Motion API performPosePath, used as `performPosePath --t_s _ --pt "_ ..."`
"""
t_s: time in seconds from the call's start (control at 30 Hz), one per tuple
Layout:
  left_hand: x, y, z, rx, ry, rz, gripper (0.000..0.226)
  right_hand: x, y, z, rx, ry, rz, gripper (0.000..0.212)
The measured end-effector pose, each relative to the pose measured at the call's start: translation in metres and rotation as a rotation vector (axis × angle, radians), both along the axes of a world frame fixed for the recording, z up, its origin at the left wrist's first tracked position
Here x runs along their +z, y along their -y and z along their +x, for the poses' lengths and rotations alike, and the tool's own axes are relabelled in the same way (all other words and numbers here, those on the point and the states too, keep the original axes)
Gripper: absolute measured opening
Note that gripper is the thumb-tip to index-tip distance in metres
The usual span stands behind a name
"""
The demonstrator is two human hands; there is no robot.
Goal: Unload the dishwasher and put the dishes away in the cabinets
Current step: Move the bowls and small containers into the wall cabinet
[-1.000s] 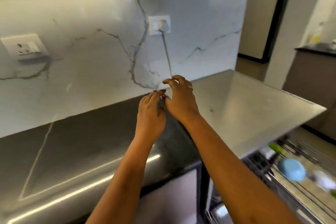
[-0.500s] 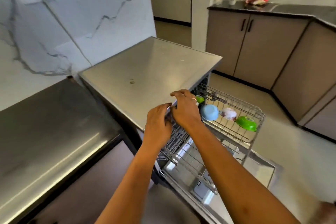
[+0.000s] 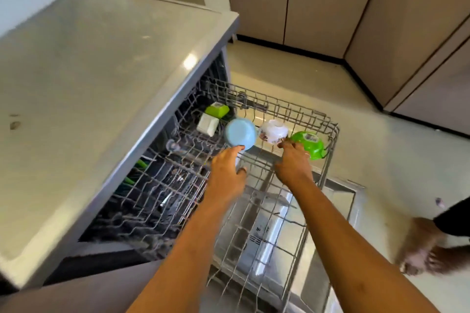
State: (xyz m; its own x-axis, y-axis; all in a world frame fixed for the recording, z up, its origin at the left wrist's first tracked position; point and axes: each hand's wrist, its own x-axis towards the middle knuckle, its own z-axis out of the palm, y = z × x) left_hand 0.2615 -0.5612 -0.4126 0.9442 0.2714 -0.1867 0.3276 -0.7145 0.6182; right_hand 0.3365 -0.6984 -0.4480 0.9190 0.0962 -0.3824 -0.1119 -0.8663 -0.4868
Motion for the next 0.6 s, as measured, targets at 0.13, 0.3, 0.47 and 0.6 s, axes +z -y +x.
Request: performPosePath --t_s 0.13,0.3,0.47,0.6 --pt "-0.032 0.003 0.044 -0.005 -0.064 0.003 0.049 -0.034 0.021 0.039 -0.080 -0.065 -0.036 0.059" --pt "-0.062 0.009 0.083 -0.015 -0.120 0.029 0.048 -0.054 0.034 0.070 -0.149 -0.055 -0.097 0.070" --pt "-0.087 0.017 0.121 -0.072 -0.176 0.130 0.056 -0.070 0.036 0.086 -0.150 -0.112 -0.076 0.078" --pt "-0.104 0.012 0.137 0.000 -0.242 0.255 0.069 -0.078 0.037 0.086 -0.112 -0.128 -0.085 0.083"
